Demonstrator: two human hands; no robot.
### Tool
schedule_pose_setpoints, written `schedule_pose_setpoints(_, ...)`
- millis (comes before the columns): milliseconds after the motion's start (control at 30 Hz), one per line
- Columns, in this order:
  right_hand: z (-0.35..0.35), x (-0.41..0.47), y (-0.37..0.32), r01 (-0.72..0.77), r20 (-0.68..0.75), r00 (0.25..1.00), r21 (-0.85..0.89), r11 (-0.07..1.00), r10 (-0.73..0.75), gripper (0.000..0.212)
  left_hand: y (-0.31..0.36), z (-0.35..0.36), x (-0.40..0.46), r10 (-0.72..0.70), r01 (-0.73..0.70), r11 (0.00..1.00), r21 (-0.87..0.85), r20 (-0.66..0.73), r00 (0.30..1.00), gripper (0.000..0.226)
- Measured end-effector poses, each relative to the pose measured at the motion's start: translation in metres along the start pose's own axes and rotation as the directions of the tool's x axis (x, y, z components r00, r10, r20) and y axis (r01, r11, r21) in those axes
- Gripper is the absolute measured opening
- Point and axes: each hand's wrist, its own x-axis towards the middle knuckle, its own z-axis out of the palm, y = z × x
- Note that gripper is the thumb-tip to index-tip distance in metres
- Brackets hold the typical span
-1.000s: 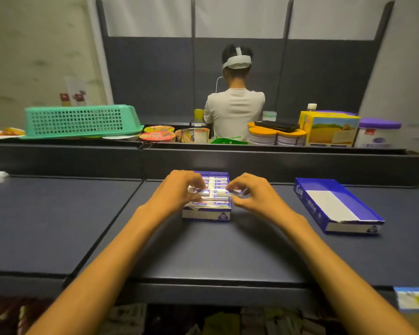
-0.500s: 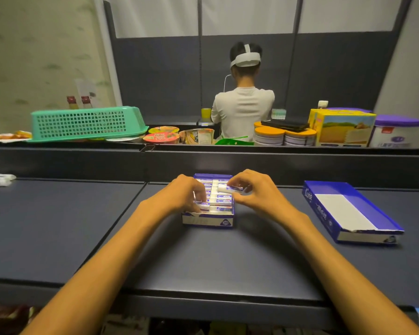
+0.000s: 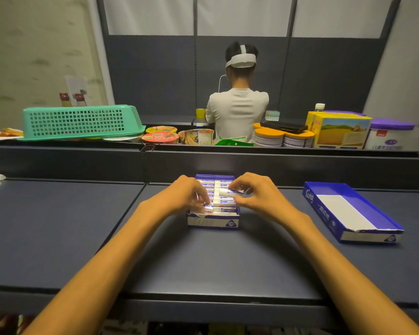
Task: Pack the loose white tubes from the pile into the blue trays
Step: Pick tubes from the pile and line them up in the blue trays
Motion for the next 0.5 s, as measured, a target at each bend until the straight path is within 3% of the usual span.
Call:
schedule_pose_setpoints(333,0.002,0.011,-0.011,-0.051,0.229,0.970,-0.143,0.988,0.083,0.030,0.001,0.001,0.003,-0.003,0.001,0.998,0.060,0.026,1.000,0.030)
schedule_pose_setpoints(500,0.006,0.014,-0.011,-0.046,0.274,0.958,-0.154,0.987,0.088,0.031,0.000,0.001,-0.003,0.038,-0.038,0.998,0.052,0.014,0.999,0.032)
